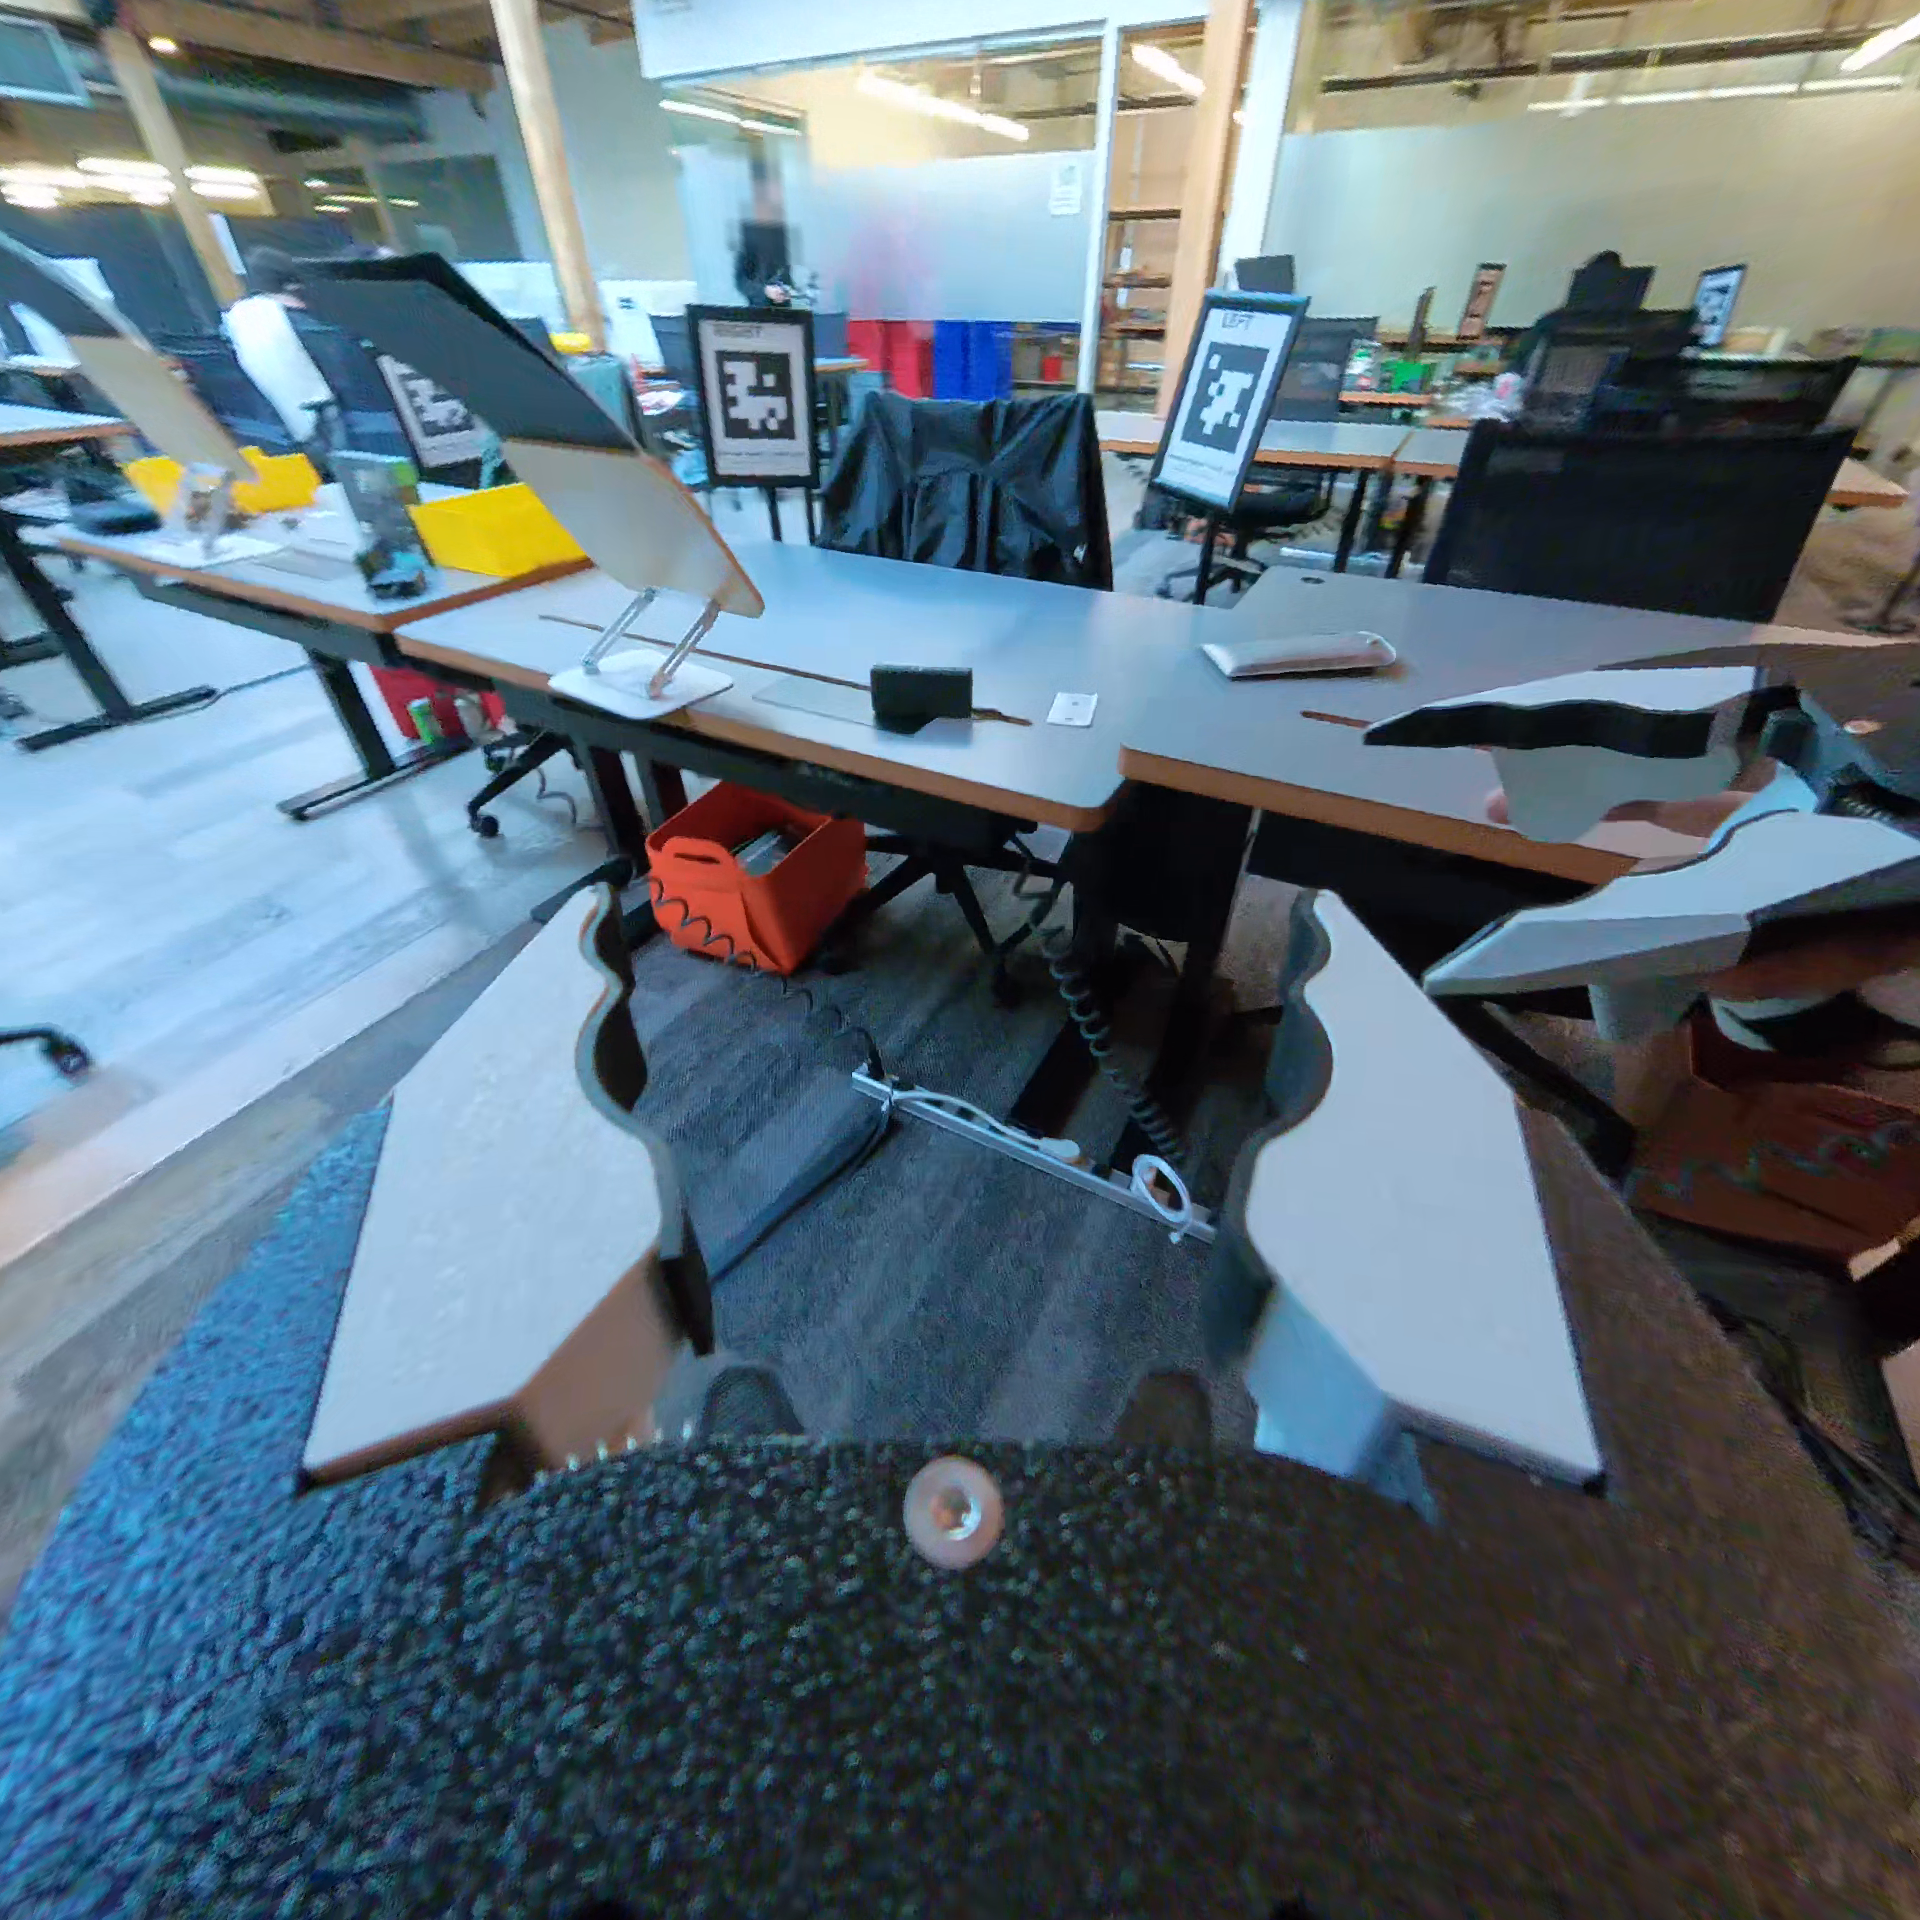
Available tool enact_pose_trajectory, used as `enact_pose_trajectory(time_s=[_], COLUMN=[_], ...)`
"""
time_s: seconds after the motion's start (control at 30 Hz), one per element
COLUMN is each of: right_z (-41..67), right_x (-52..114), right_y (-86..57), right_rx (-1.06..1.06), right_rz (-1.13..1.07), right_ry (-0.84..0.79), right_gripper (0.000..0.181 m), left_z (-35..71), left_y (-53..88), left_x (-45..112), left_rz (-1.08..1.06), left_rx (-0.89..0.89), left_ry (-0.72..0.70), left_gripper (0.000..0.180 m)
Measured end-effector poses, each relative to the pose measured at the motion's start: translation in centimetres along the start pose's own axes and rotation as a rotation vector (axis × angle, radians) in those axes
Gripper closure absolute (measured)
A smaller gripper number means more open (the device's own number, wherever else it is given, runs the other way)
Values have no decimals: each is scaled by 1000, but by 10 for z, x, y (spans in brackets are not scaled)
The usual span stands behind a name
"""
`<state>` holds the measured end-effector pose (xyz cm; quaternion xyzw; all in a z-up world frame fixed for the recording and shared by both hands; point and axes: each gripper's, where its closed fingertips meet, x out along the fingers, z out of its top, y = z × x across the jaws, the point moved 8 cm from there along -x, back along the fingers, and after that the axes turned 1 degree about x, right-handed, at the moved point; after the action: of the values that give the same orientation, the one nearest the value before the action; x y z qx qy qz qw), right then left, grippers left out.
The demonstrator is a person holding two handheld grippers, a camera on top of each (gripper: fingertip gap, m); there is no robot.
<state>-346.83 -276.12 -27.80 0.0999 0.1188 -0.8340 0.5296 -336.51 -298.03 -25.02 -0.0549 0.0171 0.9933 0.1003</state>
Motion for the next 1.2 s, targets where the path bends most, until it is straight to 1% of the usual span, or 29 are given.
enact_pose_trajectory(time_s=[0.13, 0.27, 0.37, 0.43, 0.53, 0.6, 0.67, 0.77, 0.83, 0.9, 0.97, 1.03, 1.1, 1.2], right_z=[20, 10, 0, -1, 9, 32, 71, 138, 175, 200, 217, 235, 252, 278], right_x=[65, 131, 202, 268, 387, 471, 553, 663, 731, 792, 856, 922, 989, 1092], right_y=[-66, -115, -152, -182, -225, -253, -279, -312, -330, -344, -360, -380, -409, -459], right_rx=[34, 124, 167, 183, 191, 180, 144, 33, 8, -2, -8, -14, -18, -5], right_rz=[-183, -291, -320, -288, -164, -75, 12, 112, 161, 214, 239, 257, 235, 174], right_ry=[30, 86, 102, 109, 115, 111, 70, 38, 23, 17, -6, -42, -56, -38], right_gripper=[71, 71, 65, 65, 59, 57, 55, 46, 40, 39, 38, 42, 41, 43], left_z=[27, 27, 11, 2, -7, -5, 6, 25, 31, 32, 27, 22, 20, 33], left_y=[93, 168, 228, 274, 346, 398, 453, 532, 584, 637, 694, 755, 823, 933], left_x=[92, 173, 228, 265, 317, 351, 382, 423, 451, 484, 521, 559, 605, 677], left_rz=[-83, -129, -139, -127, -107, -64, 8, 82, 128, 160, 180, 194, 185, 207], left_rx=[56, 34, 61, 68, 34, 41, 31, 28, 14, -15, -30, -22, 6, 67], left_ry=[34, 83, 117, 139, 193, 225, 260, 263, 252, 236, 227, 207, 189, 214], left_gripper=[60, 61, 60, 60, 60, 58, 57, 56, 55, 53, 50, 50, 50, 53])
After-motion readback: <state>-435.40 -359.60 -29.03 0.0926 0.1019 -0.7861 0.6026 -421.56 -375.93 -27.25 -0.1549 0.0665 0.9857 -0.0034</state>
